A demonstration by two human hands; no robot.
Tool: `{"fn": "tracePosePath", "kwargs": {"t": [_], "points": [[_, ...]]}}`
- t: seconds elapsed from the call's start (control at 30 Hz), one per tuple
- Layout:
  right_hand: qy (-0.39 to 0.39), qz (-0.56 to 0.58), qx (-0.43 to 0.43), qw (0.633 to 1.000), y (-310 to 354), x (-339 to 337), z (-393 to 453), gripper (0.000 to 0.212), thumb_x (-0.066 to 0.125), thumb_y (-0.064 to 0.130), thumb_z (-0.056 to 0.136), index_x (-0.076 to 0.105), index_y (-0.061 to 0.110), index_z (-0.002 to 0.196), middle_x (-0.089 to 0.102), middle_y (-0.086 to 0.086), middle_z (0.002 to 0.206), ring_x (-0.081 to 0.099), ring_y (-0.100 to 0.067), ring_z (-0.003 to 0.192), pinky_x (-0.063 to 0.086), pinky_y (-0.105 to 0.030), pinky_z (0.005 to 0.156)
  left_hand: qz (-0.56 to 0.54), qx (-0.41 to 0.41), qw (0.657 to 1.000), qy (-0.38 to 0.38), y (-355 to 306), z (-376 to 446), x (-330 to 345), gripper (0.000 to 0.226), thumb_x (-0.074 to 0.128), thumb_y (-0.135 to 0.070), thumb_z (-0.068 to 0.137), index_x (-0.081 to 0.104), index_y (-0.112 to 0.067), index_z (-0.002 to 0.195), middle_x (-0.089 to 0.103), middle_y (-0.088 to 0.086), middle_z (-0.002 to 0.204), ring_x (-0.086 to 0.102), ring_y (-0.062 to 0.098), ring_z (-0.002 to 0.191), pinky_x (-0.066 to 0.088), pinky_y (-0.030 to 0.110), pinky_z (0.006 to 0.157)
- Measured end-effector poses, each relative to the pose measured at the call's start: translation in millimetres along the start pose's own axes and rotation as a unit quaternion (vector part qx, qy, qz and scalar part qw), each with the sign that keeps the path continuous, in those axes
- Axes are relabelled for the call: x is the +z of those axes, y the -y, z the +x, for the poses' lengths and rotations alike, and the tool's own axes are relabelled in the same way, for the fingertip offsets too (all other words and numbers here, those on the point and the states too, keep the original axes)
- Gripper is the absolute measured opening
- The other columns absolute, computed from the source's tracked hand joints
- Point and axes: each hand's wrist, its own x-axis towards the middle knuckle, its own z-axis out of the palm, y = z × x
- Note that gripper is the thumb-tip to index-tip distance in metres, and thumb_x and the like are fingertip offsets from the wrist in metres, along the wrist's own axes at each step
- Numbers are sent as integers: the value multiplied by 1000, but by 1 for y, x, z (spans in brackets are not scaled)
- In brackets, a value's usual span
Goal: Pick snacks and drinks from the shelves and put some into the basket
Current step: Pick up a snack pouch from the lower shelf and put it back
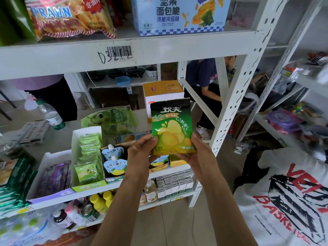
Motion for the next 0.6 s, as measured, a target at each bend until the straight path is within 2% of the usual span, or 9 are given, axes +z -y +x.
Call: {"fn": "tracePosePath", "kwargs": {"t": [0.2, 0.4, 0.6], "points": [[3, 4, 9, 1000, 0, -1, 0, 26, 50, 25, 100, 73, 14, 98, 73, -13, 103, 70, -26, 91, 61, -32, 64, -20, -21, 1000, -7, 0, -1, -1, 8, 61, -11, 94, 68, -13, 97, 70, 2, 97, 65, 16, 90, 56, 28, 65], [11, 10, 14, 1000, -1, -2, 0, 25, 47, 25, 101, 71, 14, 103, 74, -11, 103, 71, -23, 90, 60, -31, 63, -32, -28, 999, 3, -1, -3, -1, 12, 57, -13, 97, 69, -14, 96, 72, 2, 93, 66, 18, 88, 56, 36, 80], [10, 10, 10, 1000, -1, -2, 0, 26, 46, 25, 102, 69, 15, 106, 73, -11, 106, 70, -25, 96, 61, -34, 71, 1, -8, 1000, -15, 1, -3, -1, 17, 56, -12, 98, 68, -10, 110, 71, 5, 102, 66, 22, 98, 58, 32, 76]]}}
